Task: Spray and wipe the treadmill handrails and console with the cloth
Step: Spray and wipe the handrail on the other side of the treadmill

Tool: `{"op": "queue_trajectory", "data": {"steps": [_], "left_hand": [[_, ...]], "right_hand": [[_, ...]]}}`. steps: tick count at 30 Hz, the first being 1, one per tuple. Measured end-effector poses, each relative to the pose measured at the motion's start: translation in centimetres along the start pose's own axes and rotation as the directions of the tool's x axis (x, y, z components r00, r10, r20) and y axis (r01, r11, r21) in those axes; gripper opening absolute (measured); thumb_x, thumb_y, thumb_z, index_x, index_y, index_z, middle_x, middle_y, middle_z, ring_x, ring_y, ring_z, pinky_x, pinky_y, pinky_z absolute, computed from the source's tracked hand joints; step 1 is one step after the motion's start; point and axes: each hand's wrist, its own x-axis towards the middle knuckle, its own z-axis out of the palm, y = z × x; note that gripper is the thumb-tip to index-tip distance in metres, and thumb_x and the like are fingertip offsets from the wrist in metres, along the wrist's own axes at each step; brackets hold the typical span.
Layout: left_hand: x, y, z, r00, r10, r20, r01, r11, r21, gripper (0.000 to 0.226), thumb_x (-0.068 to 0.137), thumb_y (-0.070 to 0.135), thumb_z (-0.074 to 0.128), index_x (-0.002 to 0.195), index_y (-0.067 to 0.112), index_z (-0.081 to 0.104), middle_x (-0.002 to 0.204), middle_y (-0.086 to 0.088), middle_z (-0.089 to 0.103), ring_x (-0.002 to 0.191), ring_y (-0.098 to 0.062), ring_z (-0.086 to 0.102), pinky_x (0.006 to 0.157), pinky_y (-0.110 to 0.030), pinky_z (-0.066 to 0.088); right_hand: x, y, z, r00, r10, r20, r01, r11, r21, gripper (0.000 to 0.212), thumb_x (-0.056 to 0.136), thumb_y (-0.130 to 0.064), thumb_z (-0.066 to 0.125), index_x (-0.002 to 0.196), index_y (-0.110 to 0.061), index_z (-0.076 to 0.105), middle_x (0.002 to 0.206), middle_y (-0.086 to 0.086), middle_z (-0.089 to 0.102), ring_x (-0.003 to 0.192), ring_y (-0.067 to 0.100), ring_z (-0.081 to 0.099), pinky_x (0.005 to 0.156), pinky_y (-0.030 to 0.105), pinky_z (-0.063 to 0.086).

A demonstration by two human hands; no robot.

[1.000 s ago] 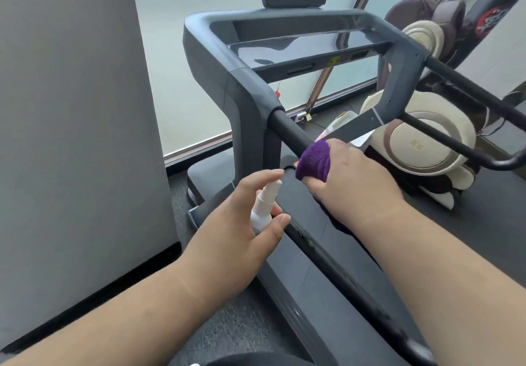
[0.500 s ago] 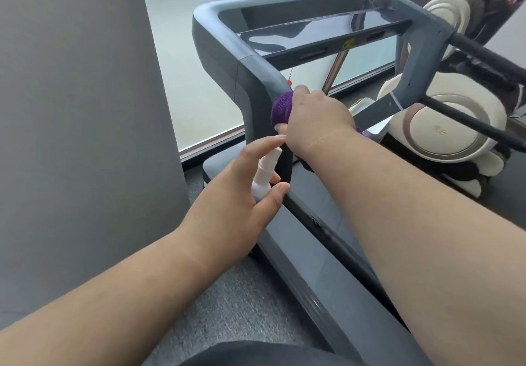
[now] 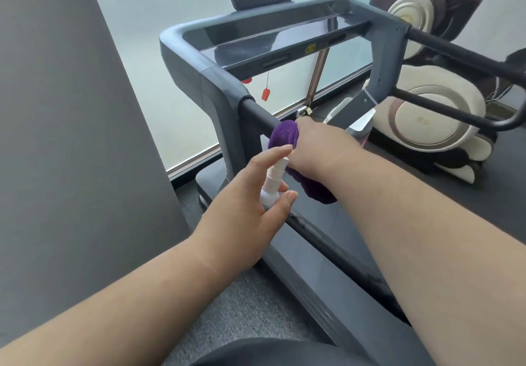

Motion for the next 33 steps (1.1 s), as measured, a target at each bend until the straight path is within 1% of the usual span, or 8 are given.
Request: {"op": "queue_trajectory", "data": {"steps": [3,9,14,18,22,27,29,33], "left_hand": [[-0.8,1.7,1.1,1.000,-0.004,-0.009,0.004,1.000,0.006,0.057,0.093,0.035,0.064,0.132,0.066,0.036,0.101,0.017,0.063,0.088,-0.004,0.063,0.077,-0.024,0.050],[-3.7,4.7,4.2,0.997,-0.014,-0.073,0.018,0.999,0.051,0.055,0.093,0.035,0.064,0.133,0.063,0.038,0.100,0.019,0.063,0.085,-0.001,0.063,0.072,-0.009,0.045],[-6.9,7.6,7.8,0.996,-0.059,-0.071,0.065,0.993,0.096,0.055,0.092,0.040,0.062,0.129,0.069,0.033,0.099,0.021,0.062,0.067,-0.002,0.058,0.064,-0.019,0.043],[-8.6,9.4,10.0,0.995,-0.051,-0.081,0.062,0.988,0.140,0.056,0.092,0.042,0.061,0.128,0.072,0.031,0.100,0.022,0.061,0.068,-0.002,0.058,0.064,-0.021,0.043],[-10.1,11.1,12.1,0.993,-0.045,-0.106,0.063,0.984,0.169,0.054,0.092,0.043,0.062,0.129,0.070,0.032,0.099,0.022,0.062,0.074,-0.003,0.060,0.066,-0.024,0.044],[-12.0,12.3,14.4,0.992,-0.055,-0.114,0.075,0.981,0.177,0.053,0.090,0.042,0.062,0.131,0.065,0.036,0.101,0.023,0.062,0.086,-0.005,0.063,0.071,-0.022,0.045],[-12.8,12.7,15.1,0.992,-0.062,-0.108,0.082,0.978,0.191,0.053,0.091,0.041,0.062,0.131,0.064,0.036,0.098,0.020,0.063,0.084,-0.007,0.064,0.069,-0.021,0.046],[-13.6,13.6,16.4,0.993,-0.076,-0.096,0.096,0.970,0.225,0.053,0.089,0.042,0.061,0.129,0.066,0.036,0.094,0.016,0.063,0.074,-0.011,0.062,0.064,-0.015,0.047]], "right_hand": [[-1.9,1.8,-0.1,1.000,-0.004,-0.004,0.004,1.000,0.002,0.061,0.076,-0.063,0.050,0.121,-0.023,0.043,0.096,0.003,0.058,0.082,0.029,0.053,0.066,0.037,0.044],[-6.4,5.8,0.3,1.000,-0.012,-0.012,0.012,0.999,0.031,0.066,0.076,-0.065,0.054,0.130,-0.029,0.040,0.096,0.000,0.054,0.084,0.028,0.050,0.065,0.036,0.040],[-9.9,9.1,0.7,0.997,-0.055,-0.046,0.057,0.998,0.031,0.063,0.080,-0.062,0.053,0.129,-0.027,0.040,0.106,0.005,0.061,0.092,0.032,0.058,0.065,0.037,0.041],[-12.7,11.5,0.6,0.994,-0.079,-0.073,0.081,0.996,0.026,0.055,0.082,-0.060,0.055,0.122,-0.025,0.041,0.098,0.005,0.057,0.084,0.031,0.052,0.066,0.037,0.041],[-15.2,14.1,0.7,0.994,-0.092,-0.054,0.096,0.994,0.061,0.057,0.080,-0.061,0.055,0.124,-0.028,0.041,0.093,0.002,0.051,0.083,0.029,0.049,0.068,0.037,0.042],[-17.7,17.7,1.6,0.994,-0.088,-0.060,0.099,0.966,0.241,0.065,0.077,-0.063,0.056,0.135,-0.039,0.038,0.100,-0.003,0.054,0.090,0.028,0.054,0.074,0.036,0.043],[-18.9,18.9,2.9,0.985,-0.083,-0.154,0.134,0.923,0.360,0.061,0.077,-0.062,0.058,0.133,-0.044,0.039,0.112,-0.003,0.061,0.101,0.027,0.059,0.080,0.035,0.044],[-22.2,20.5,7.3,0.925,0.020,-0.380,0.232,0.761,0.605,0.063,0.080,-0.056,0.065,0.137,-0.039,0.043,0.129,-0.004,0.056,0.114,0.019,0.055,0.094,0.033,0.044]]}}
